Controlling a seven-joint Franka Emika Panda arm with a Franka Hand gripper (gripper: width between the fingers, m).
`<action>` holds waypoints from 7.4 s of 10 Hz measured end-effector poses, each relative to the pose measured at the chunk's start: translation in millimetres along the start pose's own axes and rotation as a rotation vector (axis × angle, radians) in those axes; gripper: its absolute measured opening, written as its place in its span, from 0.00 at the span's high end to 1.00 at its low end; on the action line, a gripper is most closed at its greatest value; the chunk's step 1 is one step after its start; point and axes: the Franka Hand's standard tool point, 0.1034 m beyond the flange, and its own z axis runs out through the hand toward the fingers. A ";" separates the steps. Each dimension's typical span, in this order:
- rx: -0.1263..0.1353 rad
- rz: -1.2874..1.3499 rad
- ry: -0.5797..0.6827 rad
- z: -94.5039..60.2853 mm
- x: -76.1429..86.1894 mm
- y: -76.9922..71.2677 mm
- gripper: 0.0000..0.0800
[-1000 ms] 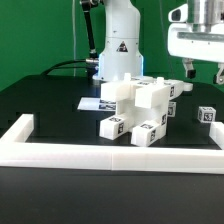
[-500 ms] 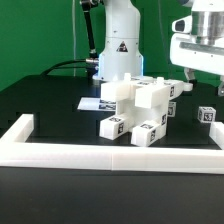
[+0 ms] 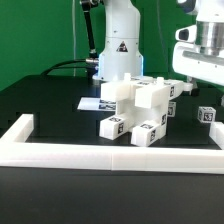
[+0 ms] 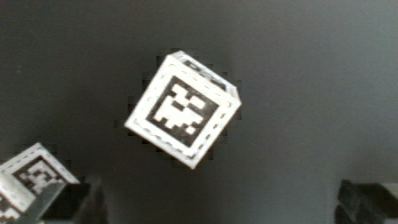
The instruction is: Assemble chair
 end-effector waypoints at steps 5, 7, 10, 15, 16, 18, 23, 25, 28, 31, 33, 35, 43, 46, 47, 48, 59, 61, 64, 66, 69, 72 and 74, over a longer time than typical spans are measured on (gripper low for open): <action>-0.020 -0.012 0.000 10.1 -2.4 2.8 0.19; -0.021 -0.014 0.000 10.5 -2.6 3.9 0.19; -0.043 -0.035 0.004 23.5 -12.6 10.9 0.19; -0.071 -0.055 0.009 40.1 -19.2 14.9 0.19; -0.071 -0.056 0.009 40.4 -19.5 15.0 0.22; -0.071 -0.057 0.009 40.4 -19.5 15.1 0.43; -0.071 -0.057 0.009 40.5 -19.5 15.1 0.91; -0.071 -0.057 0.009 40.5 -19.5 15.1 0.99; -0.072 -0.064 0.009 40.3 -19.3 15.1 1.00; -0.065 -0.210 0.004 29.2 3.0 11.5 0.65; -0.063 -0.231 0.006 28.1 14.8 13.8 0.47; -0.063 -0.259 0.005 28.1 23.9 16.5 0.31; -0.050 -0.336 0.013 19.0 55.2 12.9 0.19; -0.045 -0.371 0.017 18.7 57.1 12.1 0.19; -0.014 -0.469 0.043 14.9 67.5 6.9 0.19; -0.005 -0.501 0.049 12.4 72.0 3.5 0.19; 0.026 -0.763 0.101 13.1 81.8 -4.5 0.19; 0.017 -0.762 0.099 18.2 82.6 -1.7 0.19; 0.008 -0.764 0.094 23.7 80.0 0.1 0.19; 0.005 -0.766 0.094 25.9 81.1 -0.8 0.19; 0.004 -0.766 0.094 26.6 81.3 -0.7 0.35; 0.005 -0.766 0.094 26.3 81.5 -0.8 0.51; 0.004 -0.766 0.094 26.3 81.5 -0.8 0.51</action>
Offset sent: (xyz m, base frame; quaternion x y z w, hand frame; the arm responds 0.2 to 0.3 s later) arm 0.0000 0.0000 0.0000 0.0000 0.0000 0.0000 1.0000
